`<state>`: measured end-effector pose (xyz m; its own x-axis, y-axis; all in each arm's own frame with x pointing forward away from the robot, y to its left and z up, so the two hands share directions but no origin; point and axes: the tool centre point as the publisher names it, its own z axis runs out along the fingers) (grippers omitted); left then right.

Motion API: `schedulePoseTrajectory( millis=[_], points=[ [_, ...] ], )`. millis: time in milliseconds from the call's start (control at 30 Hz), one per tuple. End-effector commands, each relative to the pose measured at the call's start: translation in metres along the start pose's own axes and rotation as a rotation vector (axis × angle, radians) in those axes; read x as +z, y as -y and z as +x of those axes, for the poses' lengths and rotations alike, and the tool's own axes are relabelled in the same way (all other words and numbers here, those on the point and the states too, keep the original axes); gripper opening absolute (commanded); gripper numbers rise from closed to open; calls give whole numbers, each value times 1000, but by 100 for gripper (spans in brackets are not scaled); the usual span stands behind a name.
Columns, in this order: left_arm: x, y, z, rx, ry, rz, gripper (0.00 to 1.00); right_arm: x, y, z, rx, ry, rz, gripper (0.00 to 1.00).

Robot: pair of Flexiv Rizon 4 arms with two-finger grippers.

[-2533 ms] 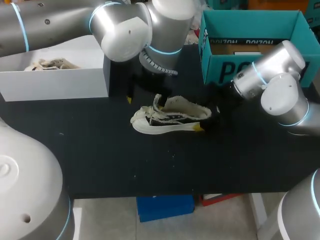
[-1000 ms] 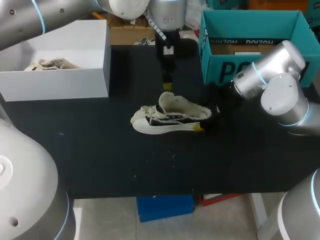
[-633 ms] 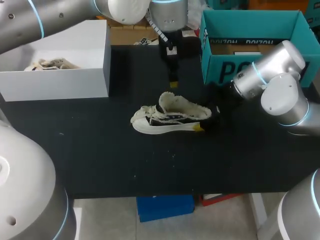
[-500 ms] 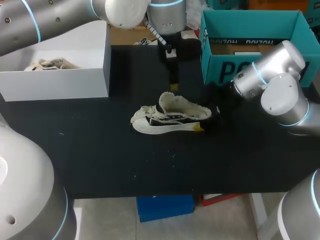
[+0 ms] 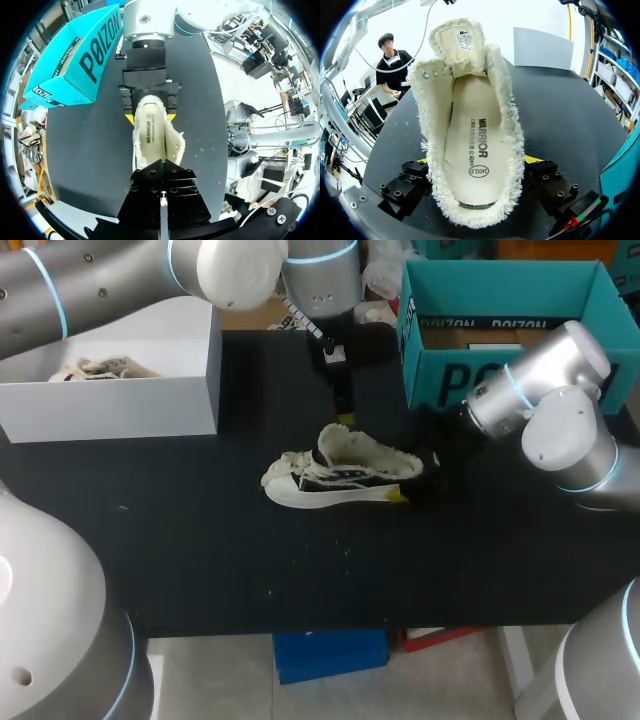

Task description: Take the shoe out of the shoebox, open the shoe tongue, remove and reinsert the insole, then place the shoe into the shoebox

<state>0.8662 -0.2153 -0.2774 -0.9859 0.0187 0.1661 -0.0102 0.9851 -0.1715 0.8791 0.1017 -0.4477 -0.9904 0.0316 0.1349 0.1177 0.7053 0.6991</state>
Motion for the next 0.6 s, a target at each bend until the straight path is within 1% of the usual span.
schedulePoseTrajectory(
  millis=[33, 233, 400, 600],
  points=[
    [4, 1, -2, 19, -1, 13, 0, 3, 4, -1, 2, 0, 3, 0],
    [12, 6, -4, 40, -8, 3, 0, 3, 4, -1, 2, 0, 3, 0],
    [23, 11, -6, 50, -26, -21, 0, 3, 4, -1, 2, 0, 3, 0],
    [36, 14, -8, 48, -48, -30, 0, 3, 4, -1, 2, 0, 3, 0]
  ],
)
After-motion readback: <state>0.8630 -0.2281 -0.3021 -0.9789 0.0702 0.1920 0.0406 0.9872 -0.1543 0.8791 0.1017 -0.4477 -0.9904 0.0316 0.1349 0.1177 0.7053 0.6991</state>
